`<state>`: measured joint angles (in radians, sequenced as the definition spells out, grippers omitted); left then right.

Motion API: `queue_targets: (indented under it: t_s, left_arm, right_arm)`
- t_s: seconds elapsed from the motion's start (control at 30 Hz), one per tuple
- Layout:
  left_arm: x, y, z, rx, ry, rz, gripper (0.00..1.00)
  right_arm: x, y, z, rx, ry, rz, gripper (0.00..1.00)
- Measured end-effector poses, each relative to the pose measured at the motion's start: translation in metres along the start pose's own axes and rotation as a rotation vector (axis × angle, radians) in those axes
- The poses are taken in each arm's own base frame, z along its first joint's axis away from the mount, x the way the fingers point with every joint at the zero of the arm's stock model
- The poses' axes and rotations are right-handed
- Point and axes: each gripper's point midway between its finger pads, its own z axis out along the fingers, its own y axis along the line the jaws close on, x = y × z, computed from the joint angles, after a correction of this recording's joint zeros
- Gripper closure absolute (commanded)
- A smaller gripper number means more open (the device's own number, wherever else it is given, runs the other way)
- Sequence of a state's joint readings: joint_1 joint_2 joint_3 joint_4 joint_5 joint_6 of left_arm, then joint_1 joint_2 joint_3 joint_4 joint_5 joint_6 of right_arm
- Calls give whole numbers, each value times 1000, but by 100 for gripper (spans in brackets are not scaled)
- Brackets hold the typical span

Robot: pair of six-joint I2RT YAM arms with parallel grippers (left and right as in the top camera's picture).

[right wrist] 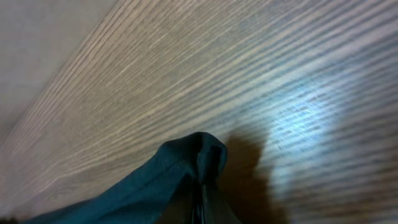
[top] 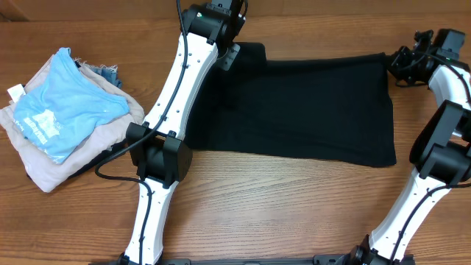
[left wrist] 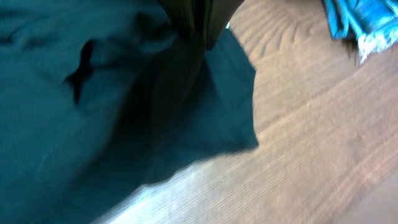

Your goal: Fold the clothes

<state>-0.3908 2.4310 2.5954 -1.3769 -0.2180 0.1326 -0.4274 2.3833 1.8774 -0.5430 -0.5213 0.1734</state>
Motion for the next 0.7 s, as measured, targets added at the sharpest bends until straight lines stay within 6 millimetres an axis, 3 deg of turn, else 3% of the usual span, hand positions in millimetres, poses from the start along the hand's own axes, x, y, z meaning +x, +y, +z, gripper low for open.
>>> queue_targets:
  t_s: [0.13,0.27,0.5,0.7]
  left_arm:
    - [19,-1,-5,5,72,16,96]
    - [34,5,-24,-12,115,24,96]
    - [60,8,-33,-19,215,44,96]
    - [66,-3,-35,44,240,35,96]
  right_arm:
    - [14,-8,-18,-39,70,35,96]
    - [30,-10,-33,-48,142,50,96]
    - [65,-12,-42,-25,280,75,96]
    - [79,-20,-46,25,334,96,96]
